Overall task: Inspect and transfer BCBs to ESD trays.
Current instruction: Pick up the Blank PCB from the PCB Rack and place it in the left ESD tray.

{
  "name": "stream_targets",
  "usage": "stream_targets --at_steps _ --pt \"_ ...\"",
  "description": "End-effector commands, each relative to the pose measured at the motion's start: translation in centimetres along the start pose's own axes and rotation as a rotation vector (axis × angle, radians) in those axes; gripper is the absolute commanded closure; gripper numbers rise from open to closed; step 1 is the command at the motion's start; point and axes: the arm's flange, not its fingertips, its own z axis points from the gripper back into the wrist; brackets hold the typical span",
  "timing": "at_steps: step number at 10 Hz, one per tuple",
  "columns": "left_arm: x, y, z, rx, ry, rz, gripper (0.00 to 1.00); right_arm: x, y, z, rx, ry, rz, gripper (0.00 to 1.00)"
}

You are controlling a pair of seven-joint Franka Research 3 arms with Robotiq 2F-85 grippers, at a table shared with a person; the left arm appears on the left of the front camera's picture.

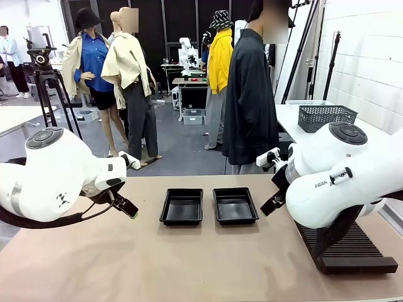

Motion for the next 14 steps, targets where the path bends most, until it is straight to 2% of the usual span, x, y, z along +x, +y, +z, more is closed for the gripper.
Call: stream_targets --at_steps 1,11,13,14 --pt "0.0 0.1 0.0 0.001 0.0 0.003 0.0 0.0 0.0 0.0 0.0 0.0 0.0 0.0" --pt "0.6 0.6 0.7 0.006 0.002 0.019 0.0 0.0 0.0 0.0 0.0 0.0 0.0 0.0" --pt "2.1 2.7 3.0 -0.082 0.019 0.058 0.0 1.0 -2.3 2.6 0.104 -0.012 -0.061 0.0" --pt "2.9 4.0 4.0 -0.163 0.021 0.076 0.0 1.4 -3.5 4.2 0.144 -0.012 -0.071 0.0"
